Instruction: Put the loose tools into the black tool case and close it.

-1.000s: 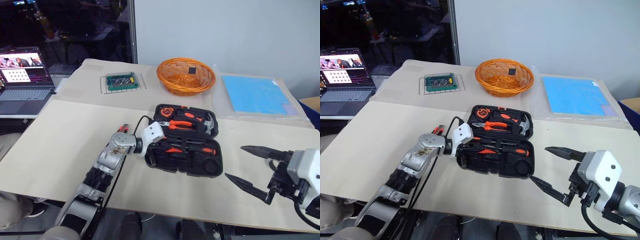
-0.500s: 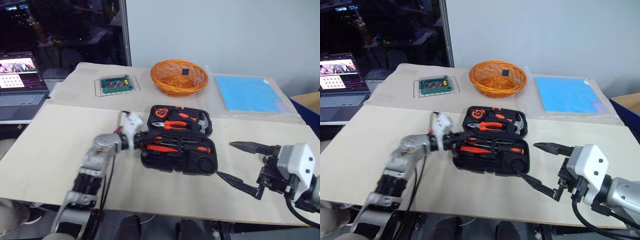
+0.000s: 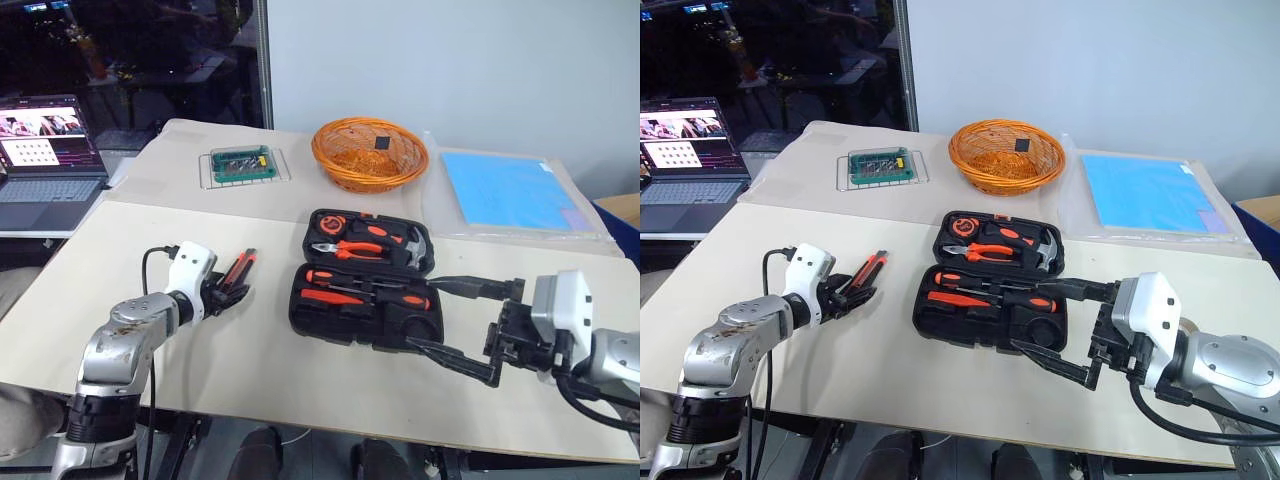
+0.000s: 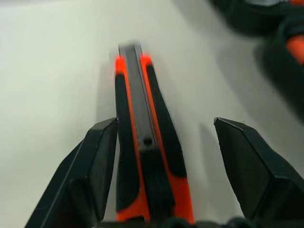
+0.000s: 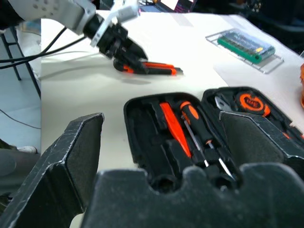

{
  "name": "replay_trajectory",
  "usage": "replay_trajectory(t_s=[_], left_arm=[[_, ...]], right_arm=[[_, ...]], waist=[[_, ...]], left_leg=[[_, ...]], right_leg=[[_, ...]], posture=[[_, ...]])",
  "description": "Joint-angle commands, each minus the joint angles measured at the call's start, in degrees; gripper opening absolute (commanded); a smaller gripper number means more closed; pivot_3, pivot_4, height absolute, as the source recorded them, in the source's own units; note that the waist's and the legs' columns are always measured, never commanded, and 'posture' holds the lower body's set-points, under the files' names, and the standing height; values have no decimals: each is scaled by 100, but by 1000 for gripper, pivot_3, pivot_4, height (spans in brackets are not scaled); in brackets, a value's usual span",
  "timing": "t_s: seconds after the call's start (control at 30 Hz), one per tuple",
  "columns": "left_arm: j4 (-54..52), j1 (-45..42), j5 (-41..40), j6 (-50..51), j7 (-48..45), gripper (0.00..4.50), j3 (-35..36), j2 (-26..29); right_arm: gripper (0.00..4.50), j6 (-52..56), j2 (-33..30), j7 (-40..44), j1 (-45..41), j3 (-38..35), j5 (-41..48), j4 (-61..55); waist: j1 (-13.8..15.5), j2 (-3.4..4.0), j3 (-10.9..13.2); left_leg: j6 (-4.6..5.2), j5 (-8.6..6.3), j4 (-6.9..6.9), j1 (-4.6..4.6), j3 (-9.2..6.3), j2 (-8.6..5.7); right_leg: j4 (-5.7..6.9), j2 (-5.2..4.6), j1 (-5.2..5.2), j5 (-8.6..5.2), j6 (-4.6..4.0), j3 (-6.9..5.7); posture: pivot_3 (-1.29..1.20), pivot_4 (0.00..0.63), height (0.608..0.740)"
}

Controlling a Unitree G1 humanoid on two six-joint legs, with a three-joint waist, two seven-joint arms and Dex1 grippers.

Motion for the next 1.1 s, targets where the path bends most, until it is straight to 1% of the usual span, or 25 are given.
replay_trajectory(t_s=[0.03, 0.07, 0.17, 0.2, 0.27, 0.3, 0.37, 0.47, 0.53, 0.57, 0.63, 0.7, 0.73, 0.83, 0.93, 1.03, 1.1], left_arm=[[34, -21, 60, -253, 44, 2150, -61, 24], [34, -7, 49, -302, 48, 1792, -28, 22], [-103, -11, -227, -653, -201, 1790, 202, -32], [-246, -52, -481, -840, -446, 1790, 334, -70], [-499, -149, -909, -1075, -1039, 1790, 418, 44], [-613, -259, -1154, -1022, -1456, 1790, 341, 203], [-782, -571, -1422, -1016, -2195, 1790, -28, 485], [-779, -1052, -1474, -1034, -2888, 1790, -704, 710], [-613, -1400, -1069, -1295, -3326, 1790, -1482, 772], [-475, -1567, -846, -1647, -3580, 1790, -1835, 711], [-84, -1925, -472, -2024, -3891, 1790, -2459, 535], [464, -2196, 54, -2699, -4065, 1790, -2940, 381], [740, -2332, 238, -2833, -4141, 1790, -3134, 308], [1517, -2667, 718, -3242, -4100, 1790, -3487, -8], [1994, -2825, 1007, -3514, -4171, 1790, -3657, -215], [2184, -2905, 1144, -3659, -4463, 1790, -3792, -267], [2110, -2897, 1067, -3646, -4743, 1790, -3815, -260]], right_arm=[[4500, -142, -33, 18, 15, -106, -10, -71], [4500, -144, -23, 16, 63, -151, -8, -86], [4500, -162, 8, -3, 189, -226, -33, -125], [4500, -175, 22, -8, 249, -257, -48, -140], [4500, -214, 48, -11, 388, -355, -75, -163], [4500, -246, 59, 38, 505, -475, -67, -178], [4500, -320, 59, 189, 791, -792, -50, -182], [4500, -415, 41, 420, 1165, -1213, -69, -111], [4500, -433, 29, 634, 1446, -1564, -74, -19], [4500, -433, 17, 744, 1575, -1752, -66, 26], [4500, -421, -15, 936, 1791, -2098, -27, 100], [4500, -408, -52, 1067, 1930, -2341, 6, 134], [4500, -388, -65, 1099, 1968, -2426, 29, 140], [4500, -354, -72, 1131, 2044, -2550, 45, 107], [4500, -285, -57, 1063, 2097, -2607, 110, -31], [4500, -245, -33, 990, 2152, -2627, 145, -143], [4500, -225, -25, 948, 2169, -2612, 145, -180]], waist=[[3, 0, 0], [9, 0, 0], [16, -1, 0], [17, -1, 0], [18, -2, 1], [23, -2, 1], [35, -2, 2], [68, 2, 2], [42, 4, 1], [35, 4, 1], [34, 4, 1], [32, 5, 2], [17, 5, 2], [-11, 7, 3], [-1, 8, 5], [22, 8, 5], [25, 9, 5]], left_leg=[[0, 0, -1, -2, 0, 0], [0, 0, -2, -3, 0, 1], [0, 0, -5, -12, 1, 3], [0, 0, -5, -20, 2, 3], [1, 1, -2, -38, 0, 4], [2, 1, 0, -45, -1, 3], [2, 1, 2, -53, -4, 1], [2, 1, 3, -56, -5, -3], [2, 1, 6, -53, -1, -3], [4, 2, 7, -53, -2, -5], [16, 10, 6, -53, -4, -5], [33, 20, 9, -54, -6, -4], [43, 27, 10, -54, -7, -4], [46, 28, 10, -54, -10, -2], [46, 28, 13, -57, -14, -3], [47, 27, 13, -60, -14, -4], [47, 27, 13, -60, -14, -5]], right_leg=[[0, 0, 0, 0, -1, 0], [-1, 0, 0, -1, -2, 0], [0, 1, 2, -1, -2, 0], [0, 1, 2, 0, -3, 0], [0, 2, -7, 1, -2, 0], [0, 2, -11, 1, -2, 0], [-1, 3, -12, 0, 0, -3], [-6, 2, -8, -1, 1, -7], [-16, 2, 0, 0, 3, -5], [-16, 2, 1, 0, 4, -5], [-15, 6, 0, 0, 5, -5], [-14, 9, -1, 0, 4, -5], [-13, 11, -2, 0, 4, -5], [-12, 16, -3, 0, 5, -1], [-12, 16, -4, -1, 8, -1], [-13, 14, -4, 1, 15, -2], [-13, 13, -4, 3, 19, -2]], posture=[[0, 150, 740], [0, 150, 740], [0, 150, 740], [0, 150, 740], [0, 150, 740], [0, 150, 740], [0, 150, 740], [0, 150, 740], [0, 150, 740], [0, 150, 740], [0, 150, 740], [0, 150, 740], [0, 150, 740], [0, 150, 740], [0, 150, 740], [0, 150, 740], [0, 150, 740]])
